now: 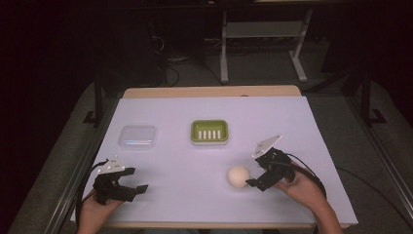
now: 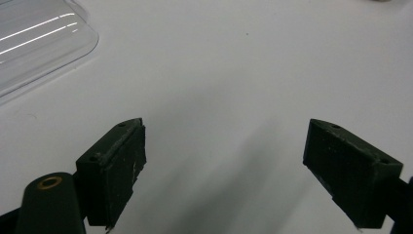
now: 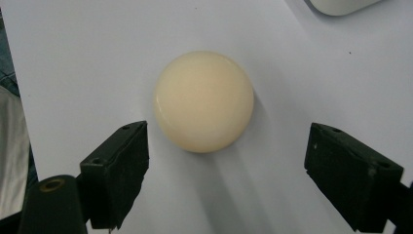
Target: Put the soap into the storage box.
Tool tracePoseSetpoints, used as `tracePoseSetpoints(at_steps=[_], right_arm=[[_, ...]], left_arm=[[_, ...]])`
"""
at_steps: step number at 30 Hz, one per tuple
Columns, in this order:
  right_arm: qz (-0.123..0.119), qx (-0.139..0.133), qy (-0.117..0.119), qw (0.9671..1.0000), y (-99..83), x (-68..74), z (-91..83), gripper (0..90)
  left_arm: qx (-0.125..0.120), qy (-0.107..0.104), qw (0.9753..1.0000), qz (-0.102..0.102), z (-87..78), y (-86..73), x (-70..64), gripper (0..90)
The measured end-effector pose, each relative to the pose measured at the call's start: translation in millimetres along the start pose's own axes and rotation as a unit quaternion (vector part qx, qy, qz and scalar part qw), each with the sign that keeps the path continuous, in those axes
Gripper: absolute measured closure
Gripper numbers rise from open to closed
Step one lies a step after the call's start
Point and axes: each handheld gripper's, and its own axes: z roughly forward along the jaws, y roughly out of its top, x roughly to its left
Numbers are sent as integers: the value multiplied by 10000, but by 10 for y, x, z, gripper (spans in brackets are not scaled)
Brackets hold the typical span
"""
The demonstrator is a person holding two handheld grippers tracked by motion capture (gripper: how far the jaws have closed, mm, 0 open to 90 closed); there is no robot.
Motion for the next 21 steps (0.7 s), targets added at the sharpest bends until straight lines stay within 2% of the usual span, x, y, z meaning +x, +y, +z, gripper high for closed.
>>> tracePoseSetpoints(at_steps=[3, 11, 19, 21], right_arm=[[-57, -11, 33, 10000, 41, -1, 32, 156], [-196, 213, 145, 9995, 193, 47, 144, 155], [-234, 362, 223, 9988, 264, 62, 241, 146], [-256, 430, 242, 9985, 281, 66, 267, 146]], left_arm=[[53, 37, 10000, 49, -7, 0, 8, 150], [9, 35, 10000, 2, -4, -4, 4, 149], [-39, 69, 9999, -65, -15, -7, 14, 149], [-7, 65, 10000, -26, -17, -5, 17, 150]])
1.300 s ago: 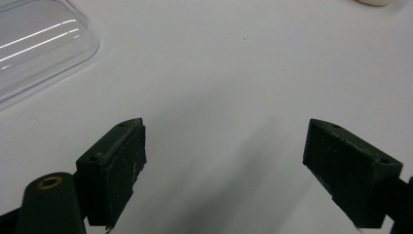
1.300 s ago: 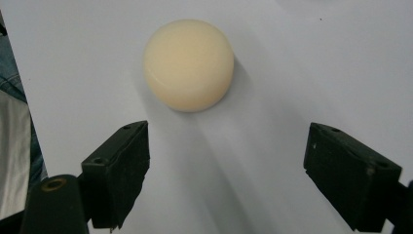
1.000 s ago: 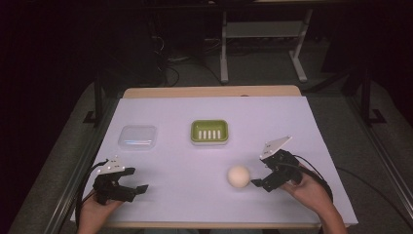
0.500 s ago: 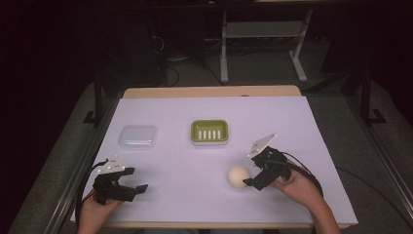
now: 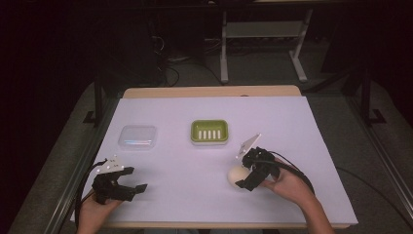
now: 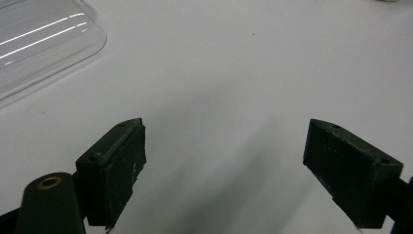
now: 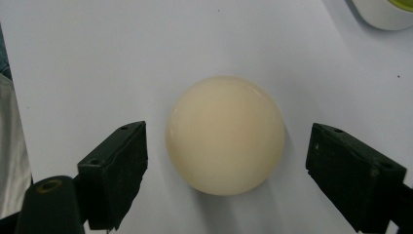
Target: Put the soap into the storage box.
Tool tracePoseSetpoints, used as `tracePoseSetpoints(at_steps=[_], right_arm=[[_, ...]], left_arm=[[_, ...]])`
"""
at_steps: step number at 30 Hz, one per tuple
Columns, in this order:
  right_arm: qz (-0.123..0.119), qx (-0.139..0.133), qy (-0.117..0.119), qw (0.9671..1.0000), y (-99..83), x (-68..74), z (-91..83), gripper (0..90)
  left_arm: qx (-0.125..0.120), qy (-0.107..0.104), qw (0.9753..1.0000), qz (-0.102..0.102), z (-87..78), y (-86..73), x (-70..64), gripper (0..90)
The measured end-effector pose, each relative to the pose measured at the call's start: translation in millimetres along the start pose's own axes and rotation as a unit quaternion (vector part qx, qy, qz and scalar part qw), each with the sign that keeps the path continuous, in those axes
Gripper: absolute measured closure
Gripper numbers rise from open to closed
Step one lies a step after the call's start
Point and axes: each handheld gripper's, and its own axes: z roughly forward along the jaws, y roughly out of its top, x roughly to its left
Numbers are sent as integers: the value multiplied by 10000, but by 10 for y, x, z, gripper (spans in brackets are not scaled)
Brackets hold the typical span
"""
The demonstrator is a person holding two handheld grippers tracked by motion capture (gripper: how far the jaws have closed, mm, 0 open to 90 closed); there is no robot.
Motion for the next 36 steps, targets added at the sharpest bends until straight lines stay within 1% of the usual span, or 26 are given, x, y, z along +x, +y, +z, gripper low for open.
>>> tracePoseSetpoints(at_steps=[1, 2, 3, 6, 8, 12, 14, 15, 17, 19, 22, 30, 35, 36], right_arm=[[-6, 37, 0, 10000, 9, 3, 11, 147], [1, 97, 8, 10000, 23, 12, 32, 146], [1, 97, 8, 10000, 23, 12, 32, 146], [15, 178, 21, 9998, 39, 18, 62, 146], [-3, 180, 25, 9998, 41, 14, 71, 147], [22, 299, 40, 9995, 61, 26, 111, 147], [17, 298, 44, 9995, 65, 29, 113, 146], [-7, 293, 41, 9996, 72, 34, 119, 146], [-18, 302, 73, 9995, 83, 37, 129, 146], [-12, 352, 77, 9993, 93, 39, 143, 146], [-31, 440, 67, 9990, 102, 41, 176, 149], [1, 509, 47, 9987, 103, 21, 202, 152], [23, 601, 50, 9982, 105, 5, 236, 158], [29, 620, 37, 9981, 107, 5, 242, 165]], left_arm=[[6, -8, 10000, 2, 2, 1, 0, 150], [-19, -29, 10000, -40, 13, -1, -9, 149], [-19, -29, 10000, -40, 13, -1, -9, 150], [22, -19, 10000, 22, 19, 1, -9, 149], [21, -24, 10000, 14, 20, 2, -9, 149], [-12, -24, 10000, -34, 14, -1, -8, 149], [-8, -24, 10000, -34, 12, 0, -5, 149], [25, -26, 10000, 3, 8, 1, 1, 150], [-6, -34, 10000, -35, 16, 1, -7, 149], [-8, -37, 10000, -31, 21, 2, -12, 150], [45, -36, 10000, 37, 24, 1, -8, 150], [33, -38, 10000, 30, 24, 2, -9, 149], [44, -42, 10000, 33, 24, 3, -9, 149], [13, -47, 10000, -2, 32, 2, -20, 149]])
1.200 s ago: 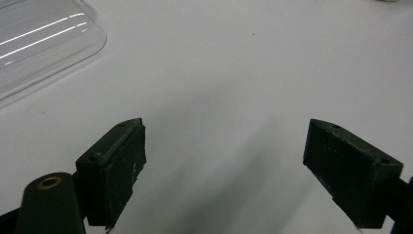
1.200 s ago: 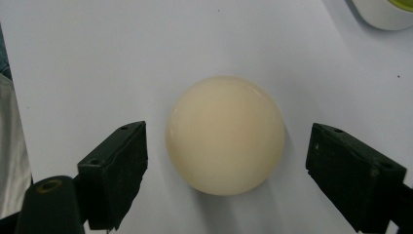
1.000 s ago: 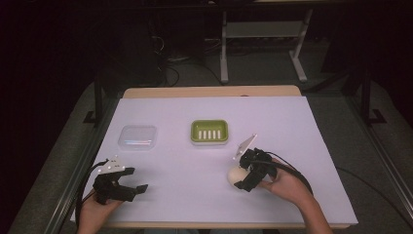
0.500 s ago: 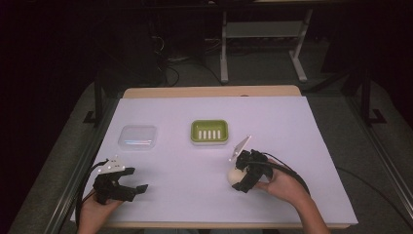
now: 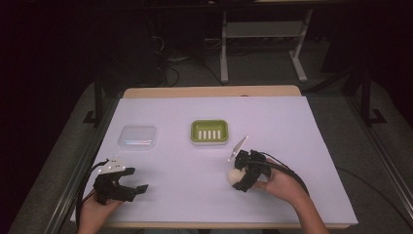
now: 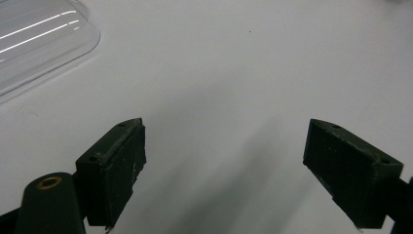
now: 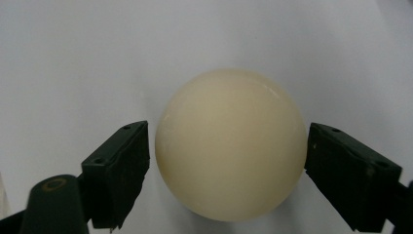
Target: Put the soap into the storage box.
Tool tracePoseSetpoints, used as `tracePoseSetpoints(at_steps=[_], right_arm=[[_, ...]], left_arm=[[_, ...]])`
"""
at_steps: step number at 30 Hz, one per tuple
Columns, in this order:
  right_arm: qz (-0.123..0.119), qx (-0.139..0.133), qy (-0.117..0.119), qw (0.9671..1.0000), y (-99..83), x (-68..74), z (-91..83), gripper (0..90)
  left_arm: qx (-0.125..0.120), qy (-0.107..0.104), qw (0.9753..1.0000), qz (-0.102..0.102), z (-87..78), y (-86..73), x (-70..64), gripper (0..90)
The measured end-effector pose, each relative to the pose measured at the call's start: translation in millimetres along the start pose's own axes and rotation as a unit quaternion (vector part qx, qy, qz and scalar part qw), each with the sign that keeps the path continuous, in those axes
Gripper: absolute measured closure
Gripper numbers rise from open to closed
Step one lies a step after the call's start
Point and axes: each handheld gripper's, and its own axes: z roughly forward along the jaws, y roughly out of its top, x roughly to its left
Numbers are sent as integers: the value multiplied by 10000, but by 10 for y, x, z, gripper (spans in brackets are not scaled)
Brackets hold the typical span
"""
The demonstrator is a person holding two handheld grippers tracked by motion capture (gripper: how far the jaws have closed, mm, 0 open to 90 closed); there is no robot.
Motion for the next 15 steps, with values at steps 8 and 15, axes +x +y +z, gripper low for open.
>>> tracePoseSetpoints(at_steps=[8, 15], right_arm=[[-23, 126, -17, 9999, 20, -3, 46, 201], [-32, 181, 20, 9998, 35, -8, 60, 217]], left_arm=[[4, 7, 10000, 6, -1, 0, 1, 150], [-62, 51, 10000, 40, -20, 4, -6, 154]])
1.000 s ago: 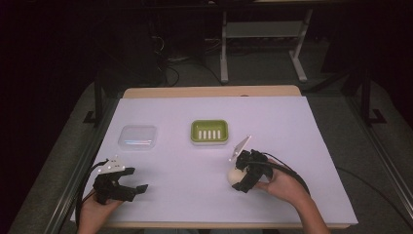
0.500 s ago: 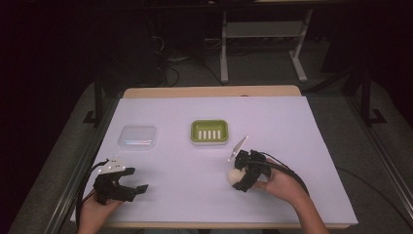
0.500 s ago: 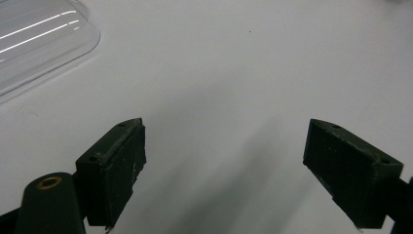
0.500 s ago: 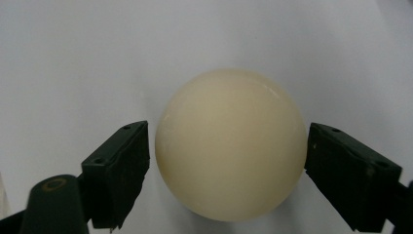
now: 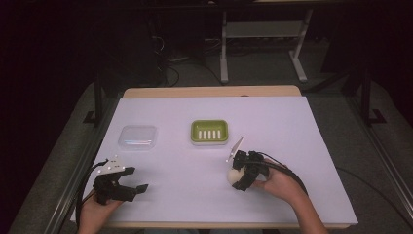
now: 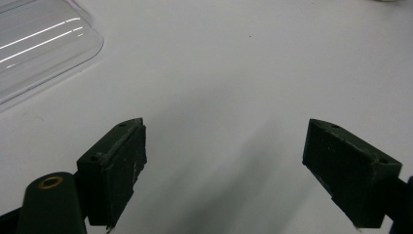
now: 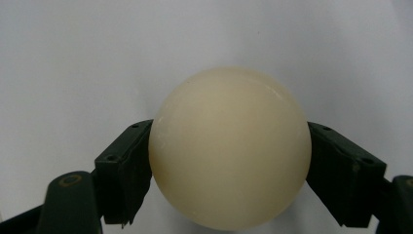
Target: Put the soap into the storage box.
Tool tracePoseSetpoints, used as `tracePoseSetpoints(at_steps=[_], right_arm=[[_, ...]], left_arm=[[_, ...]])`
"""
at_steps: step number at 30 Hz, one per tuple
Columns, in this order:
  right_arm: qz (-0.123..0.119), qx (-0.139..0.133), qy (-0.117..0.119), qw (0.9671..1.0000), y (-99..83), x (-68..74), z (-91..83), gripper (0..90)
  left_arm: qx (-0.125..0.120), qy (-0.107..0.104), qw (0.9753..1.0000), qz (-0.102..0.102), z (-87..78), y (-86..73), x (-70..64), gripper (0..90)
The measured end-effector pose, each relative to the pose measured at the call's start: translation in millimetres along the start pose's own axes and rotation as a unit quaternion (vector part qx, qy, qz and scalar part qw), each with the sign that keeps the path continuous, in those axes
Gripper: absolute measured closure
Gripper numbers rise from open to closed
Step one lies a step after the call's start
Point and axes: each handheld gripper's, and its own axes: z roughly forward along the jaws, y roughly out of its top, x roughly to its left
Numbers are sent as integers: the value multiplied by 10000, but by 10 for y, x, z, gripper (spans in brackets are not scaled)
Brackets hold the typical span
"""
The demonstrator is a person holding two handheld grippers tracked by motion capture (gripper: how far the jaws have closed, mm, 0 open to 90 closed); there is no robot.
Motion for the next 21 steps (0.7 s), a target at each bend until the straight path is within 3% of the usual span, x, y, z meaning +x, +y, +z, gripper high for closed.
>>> tracePoseSetpoints(at_steps=[21], right_arm=[[-117, 158, 37, 9998, 62, 4, 18, 239]], left_arm=[[-78, -13, 9999, -126, -17, -9, 19, 154]])
